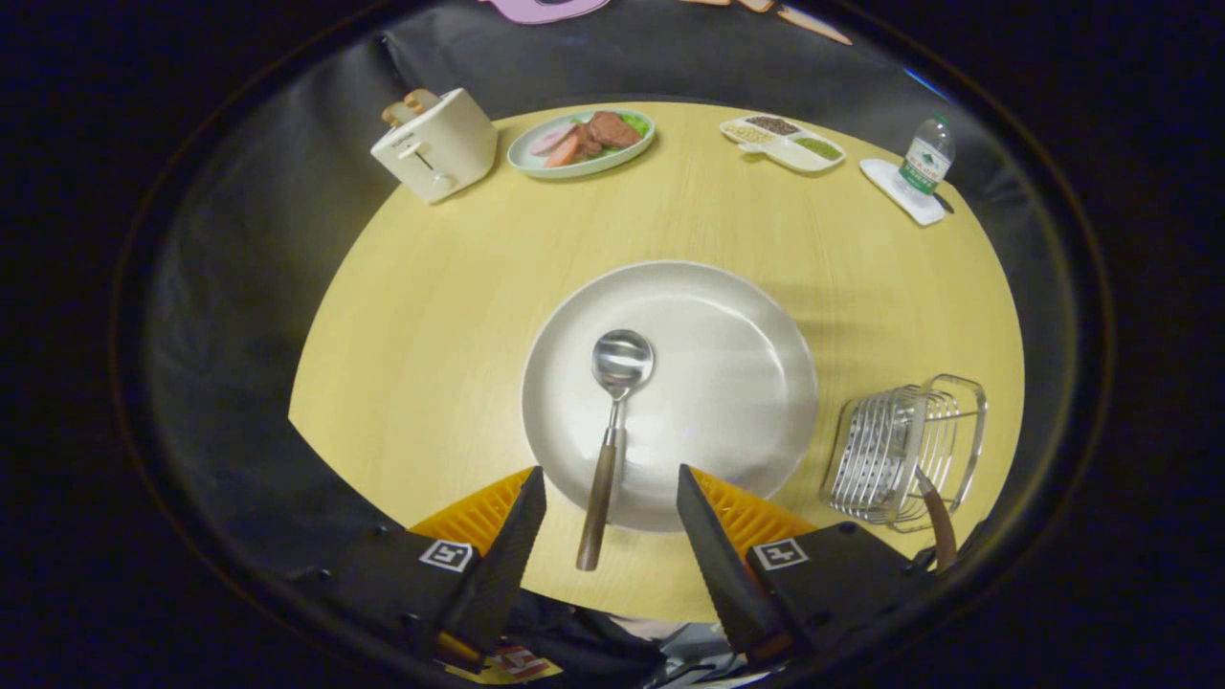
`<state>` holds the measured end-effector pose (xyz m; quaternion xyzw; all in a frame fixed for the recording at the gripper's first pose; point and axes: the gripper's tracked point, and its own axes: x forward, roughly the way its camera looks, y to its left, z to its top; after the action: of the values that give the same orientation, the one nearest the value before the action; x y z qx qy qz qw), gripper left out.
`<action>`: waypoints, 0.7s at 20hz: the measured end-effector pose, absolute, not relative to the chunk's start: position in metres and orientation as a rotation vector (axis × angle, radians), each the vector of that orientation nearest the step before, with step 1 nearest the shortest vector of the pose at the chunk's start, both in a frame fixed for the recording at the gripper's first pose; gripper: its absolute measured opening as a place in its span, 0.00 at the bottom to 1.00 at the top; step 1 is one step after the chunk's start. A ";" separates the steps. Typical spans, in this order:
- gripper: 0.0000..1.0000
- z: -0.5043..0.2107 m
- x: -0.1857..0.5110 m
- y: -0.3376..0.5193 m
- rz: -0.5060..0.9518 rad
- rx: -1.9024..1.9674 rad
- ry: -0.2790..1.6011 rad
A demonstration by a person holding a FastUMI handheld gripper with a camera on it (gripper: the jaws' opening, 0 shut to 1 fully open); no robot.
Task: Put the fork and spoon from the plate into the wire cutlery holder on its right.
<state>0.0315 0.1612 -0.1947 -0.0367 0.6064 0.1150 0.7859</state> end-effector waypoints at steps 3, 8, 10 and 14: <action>0.90 -0.212 0.033 0.165 0.244 -0.091 1.336; 0.90 -0.230 0.032 0.157 0.217 -0.171 1.373; 0.88 -0.235 0.030 0.158 0.218 -0.187 1.384; 0.48 -0.239 0.023 0.161 0.217 -0.173 1.416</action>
<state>0.0227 0.1614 -0.2390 -0.0790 0.6482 0.0994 0.7508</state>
